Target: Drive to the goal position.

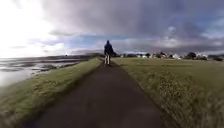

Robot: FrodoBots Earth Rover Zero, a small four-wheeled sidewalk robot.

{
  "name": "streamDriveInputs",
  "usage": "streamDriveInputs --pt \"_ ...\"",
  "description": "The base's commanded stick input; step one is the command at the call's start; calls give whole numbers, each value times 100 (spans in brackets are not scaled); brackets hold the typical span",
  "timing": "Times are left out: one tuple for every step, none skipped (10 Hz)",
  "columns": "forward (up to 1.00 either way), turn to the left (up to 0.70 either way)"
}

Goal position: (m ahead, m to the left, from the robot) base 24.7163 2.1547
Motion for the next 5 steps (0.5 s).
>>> streamDriveInputs --pt "70 0" --pt "70 0" --pt "70 0" --pt "70 0" --pt "70 0"
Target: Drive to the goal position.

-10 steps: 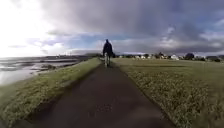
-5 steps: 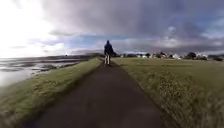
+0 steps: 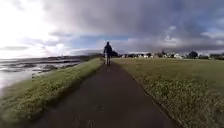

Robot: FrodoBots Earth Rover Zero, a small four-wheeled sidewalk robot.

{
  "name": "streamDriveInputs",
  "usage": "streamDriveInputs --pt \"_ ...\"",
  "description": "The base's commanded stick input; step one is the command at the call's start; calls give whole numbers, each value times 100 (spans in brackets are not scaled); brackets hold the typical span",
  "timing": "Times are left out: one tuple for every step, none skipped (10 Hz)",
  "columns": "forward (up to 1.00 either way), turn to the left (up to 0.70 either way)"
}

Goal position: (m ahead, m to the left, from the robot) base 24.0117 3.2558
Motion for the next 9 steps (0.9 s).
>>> streamDriveInputs --pt "70 -22" --pt "70 -35" --pt "70 -35" --pt "70 -35" --pt "70 -25" --pt "70 -5" --pt "70 0" --pt "70 0" --pt "70 0"
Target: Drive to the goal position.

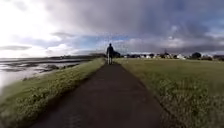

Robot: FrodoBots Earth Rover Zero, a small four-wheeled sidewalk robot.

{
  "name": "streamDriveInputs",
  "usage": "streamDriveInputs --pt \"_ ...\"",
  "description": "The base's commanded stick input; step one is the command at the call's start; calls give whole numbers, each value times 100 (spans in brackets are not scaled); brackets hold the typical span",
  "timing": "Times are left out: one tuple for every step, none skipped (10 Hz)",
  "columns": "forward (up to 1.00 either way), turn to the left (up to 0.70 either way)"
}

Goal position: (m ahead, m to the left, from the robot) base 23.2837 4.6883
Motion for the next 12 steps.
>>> streamDriveInputs --pt "70 0" --pt "70 0" --pt "70 0" --pt "70 0" --pt "70 0" --pt "70 0" --pt "70 0" --pt "70 0" --pt "70 0" --pt "70 0" --pt "70 0" --pt "70 0"
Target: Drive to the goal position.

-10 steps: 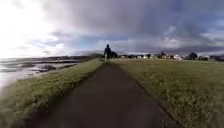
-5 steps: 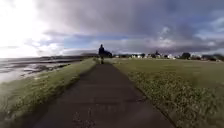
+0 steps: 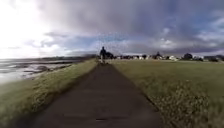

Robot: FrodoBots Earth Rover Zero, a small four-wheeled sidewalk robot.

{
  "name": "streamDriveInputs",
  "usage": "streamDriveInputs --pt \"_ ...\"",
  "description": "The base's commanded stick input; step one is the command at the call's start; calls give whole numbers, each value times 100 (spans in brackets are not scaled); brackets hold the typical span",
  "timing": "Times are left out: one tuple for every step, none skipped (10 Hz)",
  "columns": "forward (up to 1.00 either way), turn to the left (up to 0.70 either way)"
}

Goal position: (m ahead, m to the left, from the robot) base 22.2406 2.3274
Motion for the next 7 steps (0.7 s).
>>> streamDriveInputs --pt "70 0" --pt "70 0" --pt "70 0" --pt "70 0" --pt "70 0" --pt "70 0" --pt "70 10"
